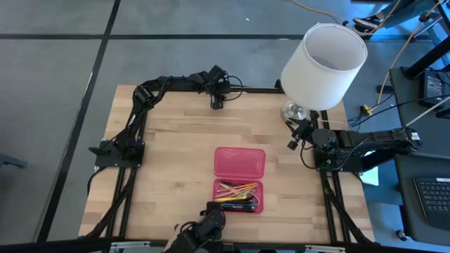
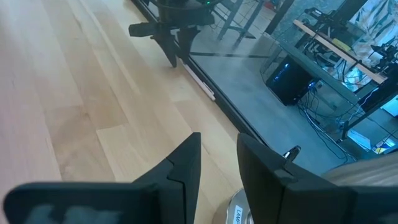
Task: Pick & place school supplies into a supply box
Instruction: Put the brown pen into the red supply box
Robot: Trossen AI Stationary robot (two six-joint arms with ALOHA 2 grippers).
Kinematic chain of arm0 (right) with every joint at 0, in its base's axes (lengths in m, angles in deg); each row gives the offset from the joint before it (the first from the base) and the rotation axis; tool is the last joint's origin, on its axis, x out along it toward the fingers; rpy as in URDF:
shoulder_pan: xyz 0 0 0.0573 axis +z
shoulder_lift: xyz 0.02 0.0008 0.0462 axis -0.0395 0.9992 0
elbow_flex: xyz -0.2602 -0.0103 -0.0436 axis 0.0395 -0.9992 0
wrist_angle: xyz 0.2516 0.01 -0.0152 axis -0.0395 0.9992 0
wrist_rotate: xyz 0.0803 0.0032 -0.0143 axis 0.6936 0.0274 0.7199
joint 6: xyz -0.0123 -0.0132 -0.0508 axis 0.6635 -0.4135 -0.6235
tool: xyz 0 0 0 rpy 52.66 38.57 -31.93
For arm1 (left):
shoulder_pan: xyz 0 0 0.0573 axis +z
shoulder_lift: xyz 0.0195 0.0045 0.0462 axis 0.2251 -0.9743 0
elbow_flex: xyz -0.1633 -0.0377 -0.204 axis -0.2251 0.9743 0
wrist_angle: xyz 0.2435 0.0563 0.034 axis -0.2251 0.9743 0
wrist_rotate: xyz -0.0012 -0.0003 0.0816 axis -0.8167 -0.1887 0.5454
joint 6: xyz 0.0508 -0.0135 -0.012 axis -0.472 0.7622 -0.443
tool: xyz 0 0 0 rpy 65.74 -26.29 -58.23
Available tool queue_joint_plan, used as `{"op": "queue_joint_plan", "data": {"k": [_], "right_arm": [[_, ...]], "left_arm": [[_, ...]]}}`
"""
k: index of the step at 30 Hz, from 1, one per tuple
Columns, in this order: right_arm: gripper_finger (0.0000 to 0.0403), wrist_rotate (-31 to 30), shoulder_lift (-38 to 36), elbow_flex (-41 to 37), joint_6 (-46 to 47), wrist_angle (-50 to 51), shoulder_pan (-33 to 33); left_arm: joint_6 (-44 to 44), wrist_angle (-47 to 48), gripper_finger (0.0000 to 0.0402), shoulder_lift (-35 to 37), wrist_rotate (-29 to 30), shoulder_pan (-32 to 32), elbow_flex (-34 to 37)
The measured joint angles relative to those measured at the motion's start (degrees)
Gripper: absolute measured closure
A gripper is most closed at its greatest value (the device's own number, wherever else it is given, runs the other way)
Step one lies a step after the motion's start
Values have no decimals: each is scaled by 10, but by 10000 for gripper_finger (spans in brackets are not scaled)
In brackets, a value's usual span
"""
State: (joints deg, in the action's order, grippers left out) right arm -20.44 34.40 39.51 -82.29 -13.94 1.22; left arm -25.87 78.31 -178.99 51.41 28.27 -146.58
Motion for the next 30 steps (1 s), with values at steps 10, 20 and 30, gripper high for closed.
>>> {"op": "queue_joint_plan", "data": {"k": [10,20,30], "right_arm": [[295,0,0,0,2,9,0],[295,0,0,0,4,10,0],[295,0,0,0,6,12,0]], "left_arm": [[0,-4,274,3,33,-4,0],[13,3,275,9,31,-3,0],[21,56,281,8,19,6,-1]]}}
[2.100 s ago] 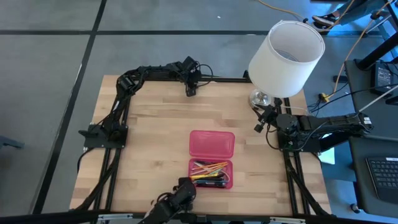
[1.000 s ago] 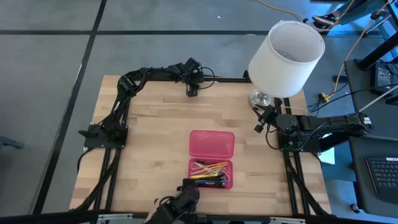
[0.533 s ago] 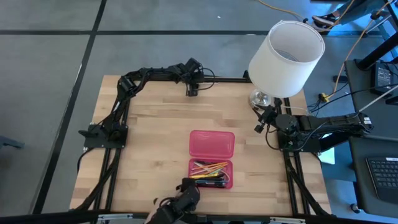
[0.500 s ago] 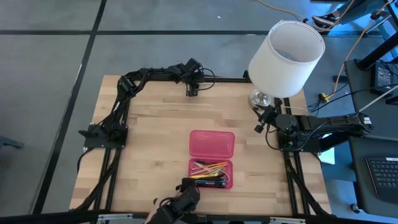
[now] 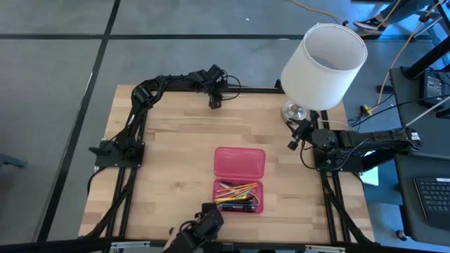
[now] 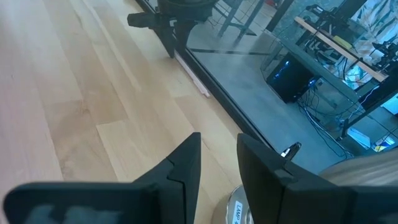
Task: Pick & place school supplies into a supply box
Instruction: Put the brown pen into the red supply box
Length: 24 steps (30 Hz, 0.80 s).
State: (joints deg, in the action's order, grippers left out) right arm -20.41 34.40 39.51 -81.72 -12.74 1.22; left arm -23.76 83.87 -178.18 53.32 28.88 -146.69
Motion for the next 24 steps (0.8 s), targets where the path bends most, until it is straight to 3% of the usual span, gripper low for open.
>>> {"op": "queue_joint_plan", "data": {"k": [5,13,24], "right_arm": [[295,0,0,0,0,1,0],[295,0,0,0,0,1,0],[295,0,0,0,0,0,0]], "left_arm": [[-15,-8,305,0,-25,-1,2],[32,-17,339,-13,-71,-3,1],[65,-3,393,-14,-54,-6,-2]]}}
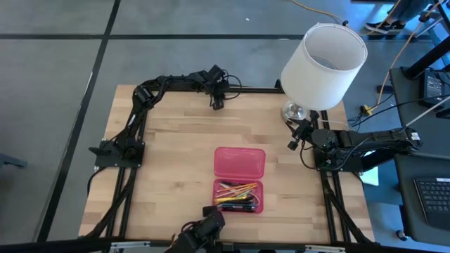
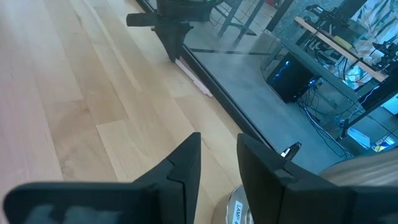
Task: Pick & place school supplies into a supply box
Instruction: Put the brown pen into the red supply box
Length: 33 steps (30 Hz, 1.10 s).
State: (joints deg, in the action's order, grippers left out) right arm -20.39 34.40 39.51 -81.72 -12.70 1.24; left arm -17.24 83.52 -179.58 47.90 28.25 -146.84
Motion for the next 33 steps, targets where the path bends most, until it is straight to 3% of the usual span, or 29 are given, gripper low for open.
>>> {"op": "queue_joint_plan", "data": {"k": [12,21,33], "right_arm": [[295,0,0,0,-2,0,0],[295,5,0,0,-2,2,0],[295,76,0,0,15,17,0]], "left_arm": [[29,126,397,23,77,-12,-1],[111,331,400,45,130,-46,7],[174,355,400,52,124,-124,35]]}}
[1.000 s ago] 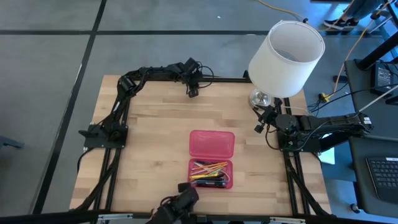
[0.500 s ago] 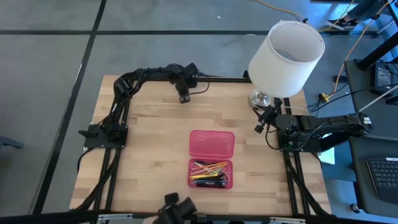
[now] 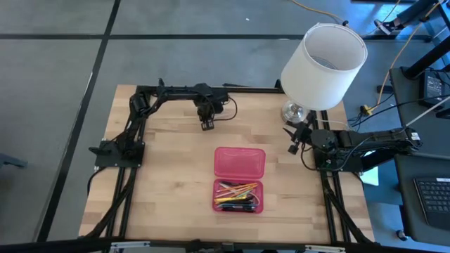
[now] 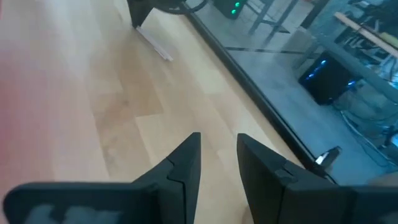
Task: Pick & place school supplies into a supply box
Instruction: Put the brown pen into the red supply box
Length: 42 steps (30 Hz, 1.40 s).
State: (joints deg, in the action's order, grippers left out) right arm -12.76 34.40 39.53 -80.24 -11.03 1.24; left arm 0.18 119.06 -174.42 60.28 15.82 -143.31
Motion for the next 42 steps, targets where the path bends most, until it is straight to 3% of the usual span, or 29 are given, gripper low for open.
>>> {"op": "queue_joint_plan", "data": {"k": [4,9,16,25,35,42], "right_arm": [[295,16,0,0,17,6,0],[295,16,0,0,22,6,0],[295,16,0,0,15,5,0],[295,16,0,0,31,3,0],[295,16,0,0,61,-1,0],[295,16,0,0,61,-15,0]], "left_arm": [[9,-4,400,1,-36,-8,4],[24,-22,399,11,-38,-11,17],[73,-149,399,94,-41,-8,138],[155,-381,399,194,-45,-17,337],[192,-518,399,261,-17,-54,458],[222,-661,398,266,-16,-77,528]]}}
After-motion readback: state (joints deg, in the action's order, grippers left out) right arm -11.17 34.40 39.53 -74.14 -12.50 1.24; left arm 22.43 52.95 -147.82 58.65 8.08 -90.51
